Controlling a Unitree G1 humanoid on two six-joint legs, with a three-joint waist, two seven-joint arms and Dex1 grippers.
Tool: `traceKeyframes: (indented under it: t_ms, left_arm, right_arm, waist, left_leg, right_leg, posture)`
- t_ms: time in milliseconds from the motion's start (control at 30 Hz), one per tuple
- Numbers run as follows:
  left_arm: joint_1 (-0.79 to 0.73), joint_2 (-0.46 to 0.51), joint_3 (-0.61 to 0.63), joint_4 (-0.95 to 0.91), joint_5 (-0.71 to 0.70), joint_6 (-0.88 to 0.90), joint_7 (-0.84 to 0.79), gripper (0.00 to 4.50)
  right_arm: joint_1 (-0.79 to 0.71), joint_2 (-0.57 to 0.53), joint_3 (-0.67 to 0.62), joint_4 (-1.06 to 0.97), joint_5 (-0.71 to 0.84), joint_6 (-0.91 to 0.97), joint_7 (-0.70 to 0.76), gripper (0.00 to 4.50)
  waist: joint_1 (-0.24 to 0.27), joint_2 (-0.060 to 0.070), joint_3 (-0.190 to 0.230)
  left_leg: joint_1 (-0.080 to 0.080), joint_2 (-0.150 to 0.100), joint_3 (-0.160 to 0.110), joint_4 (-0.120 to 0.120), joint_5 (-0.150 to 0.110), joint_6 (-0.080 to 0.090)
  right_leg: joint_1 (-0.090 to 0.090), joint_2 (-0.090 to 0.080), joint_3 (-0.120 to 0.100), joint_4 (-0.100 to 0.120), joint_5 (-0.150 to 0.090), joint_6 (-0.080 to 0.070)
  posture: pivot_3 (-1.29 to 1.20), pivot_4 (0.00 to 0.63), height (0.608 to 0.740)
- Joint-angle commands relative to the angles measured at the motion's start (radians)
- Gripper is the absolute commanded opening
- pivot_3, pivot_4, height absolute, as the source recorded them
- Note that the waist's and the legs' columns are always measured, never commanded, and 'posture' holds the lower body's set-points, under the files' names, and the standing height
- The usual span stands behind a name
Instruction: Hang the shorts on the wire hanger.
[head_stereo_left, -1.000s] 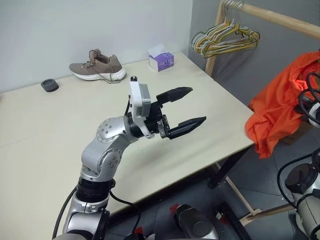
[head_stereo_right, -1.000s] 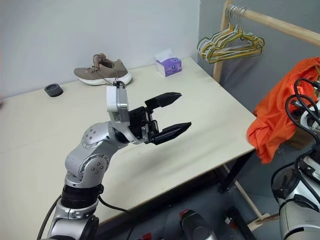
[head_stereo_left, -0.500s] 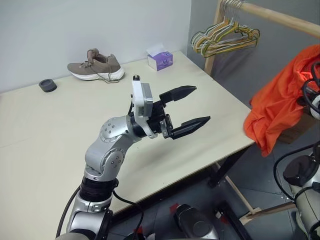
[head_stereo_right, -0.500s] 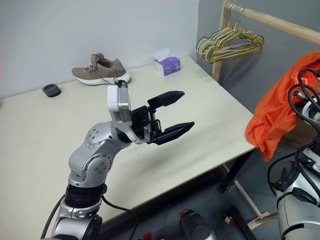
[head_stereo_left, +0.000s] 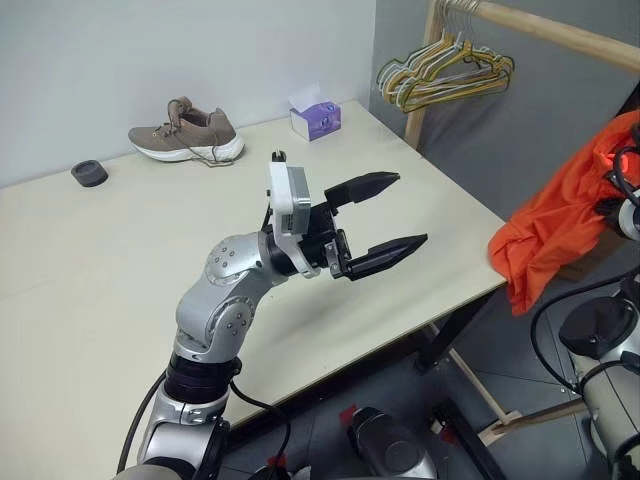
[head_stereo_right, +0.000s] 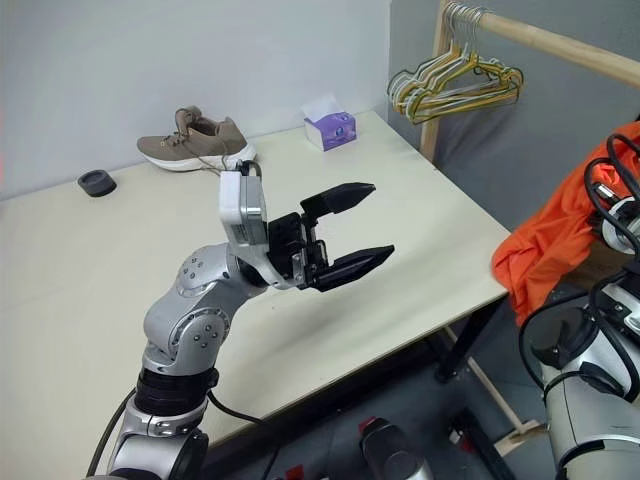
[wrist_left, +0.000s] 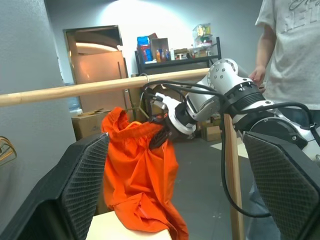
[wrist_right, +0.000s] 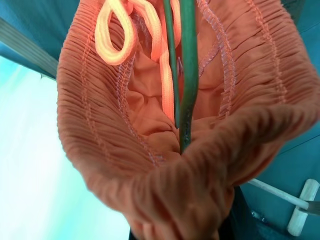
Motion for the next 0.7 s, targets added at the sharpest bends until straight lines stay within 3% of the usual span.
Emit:
traceKeyframes:
  t_ms: [33,400,500,700]
  left_arm:
    - [-0.03,-0.021,0.012,-0.019,-0.042,0.005,0.016,4.49]
    - [-0.052,-0.039,0.006,-0.002,-0.073,0.025,0.025,4.49]
    - [-0.054,-0.042,0.007,0.0,-0.078,0.025,0.023,4.5]
    - [-0.07,-0.058,0.017,0.027,-0.091,0.017,0.015,4.5]
  right_arm:
    - [-0.004,0.002,-0.001,-0.045,0.014,0.008,0.005,0.0]
    - [0.043,0.03,0.007,-0.127,0.028,0.008,0.023,0.0]
    - [0.07,0.061,0.005,-0.204,0.039,0.008,0.029,0.73]
    - [0.134,0.117,0.011,-0.312,0.057,0.008,0.035,2.71]
  waist:
    - [0.0,0.0,0.0]
    - [0.002,0.0,0.0]
    - [-0.001,0.0,0.0]
    - [0.0,0.0,0.0]
  left_leg:
    - [0.0,0.0,0.0,0.0,0.0,0.0]
    - [0.0,0.0,0.0,0.0,0.0,0.0]
    - [0.0,0.0,0.0,0.0,0.0,0.0]
    - [0.0,0.0,-0.001,0.0,0.0,0.0]
  right_leg:
    - [0.0,0.0,0.0,0.0,0.0,0.0]
    - [0.0,0.0,0.0,-0.001,0.0,0.0]
    - [0.0,0.0,0.0,-0.001,0.0,0.0]
    - [0.0,0.0,-0.001,-0.001,0.0,0.0]
  posture:
    - [-0.37,0.092,0.74]
    - [-0.38,0.088,0.74]
    - [-0.39,0.086,0.74]
    - [-0.39,0.086,0.74]
